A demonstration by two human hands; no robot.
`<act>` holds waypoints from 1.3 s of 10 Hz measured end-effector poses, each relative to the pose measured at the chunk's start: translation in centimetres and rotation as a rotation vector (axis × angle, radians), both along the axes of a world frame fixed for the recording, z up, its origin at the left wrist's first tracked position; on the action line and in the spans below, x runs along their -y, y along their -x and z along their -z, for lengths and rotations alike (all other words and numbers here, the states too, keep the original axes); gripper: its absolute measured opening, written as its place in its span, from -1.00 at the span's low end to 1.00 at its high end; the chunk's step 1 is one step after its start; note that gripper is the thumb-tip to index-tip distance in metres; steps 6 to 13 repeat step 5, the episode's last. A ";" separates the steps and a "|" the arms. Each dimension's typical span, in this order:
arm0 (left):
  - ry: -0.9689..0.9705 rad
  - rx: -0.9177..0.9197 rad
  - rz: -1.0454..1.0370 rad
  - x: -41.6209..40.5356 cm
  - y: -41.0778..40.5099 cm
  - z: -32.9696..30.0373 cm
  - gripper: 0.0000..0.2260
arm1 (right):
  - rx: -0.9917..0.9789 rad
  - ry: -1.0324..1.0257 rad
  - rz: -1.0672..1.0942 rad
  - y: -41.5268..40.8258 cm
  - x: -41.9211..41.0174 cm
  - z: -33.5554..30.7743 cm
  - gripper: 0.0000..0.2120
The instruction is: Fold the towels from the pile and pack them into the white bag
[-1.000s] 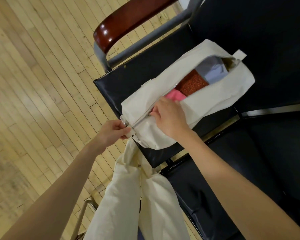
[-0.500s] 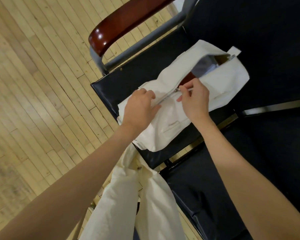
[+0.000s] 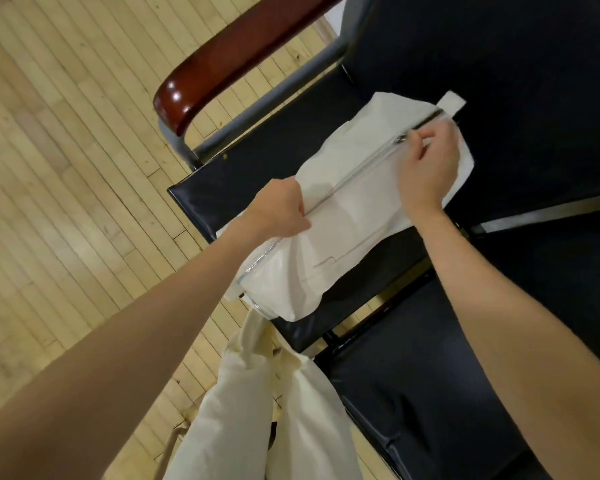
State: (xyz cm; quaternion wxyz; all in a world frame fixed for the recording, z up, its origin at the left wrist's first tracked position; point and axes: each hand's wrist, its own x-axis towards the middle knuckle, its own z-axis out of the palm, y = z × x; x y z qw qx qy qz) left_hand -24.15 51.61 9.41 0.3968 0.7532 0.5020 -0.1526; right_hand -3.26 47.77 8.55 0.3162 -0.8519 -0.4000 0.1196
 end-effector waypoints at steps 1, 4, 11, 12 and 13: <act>0.079 -0.040 0.015 -0.4 -0.3 -0.1 -0.84 | -0.017 -0.017 0.199 -4.3 -2.3 0.0 -0.94; 0.016 -0.179 0.142 -0.8 -2.2 -1.6 -0.74 | -0.130 0.209 0.394 -7.5 -2.4 0.9 -0.77; 0.011 -0.221 0.165 0.2 -2.6 -3.5 -0.77 | -0.187 0.315 0.375 -5.8 0.6 -0.7 -0.71; 0.011 -0.221 0.165 0.2 -2.6 -3.5 -0.77 | -0.187 0.315 0.375 -5.8 0.6 -0.7 -0.71; 0.011 -0.221 0.165 0.2 -2.6 -3.5 -0.77 | -0.187 0.315 0.375 -5.8 0.6 -0.7 -0.71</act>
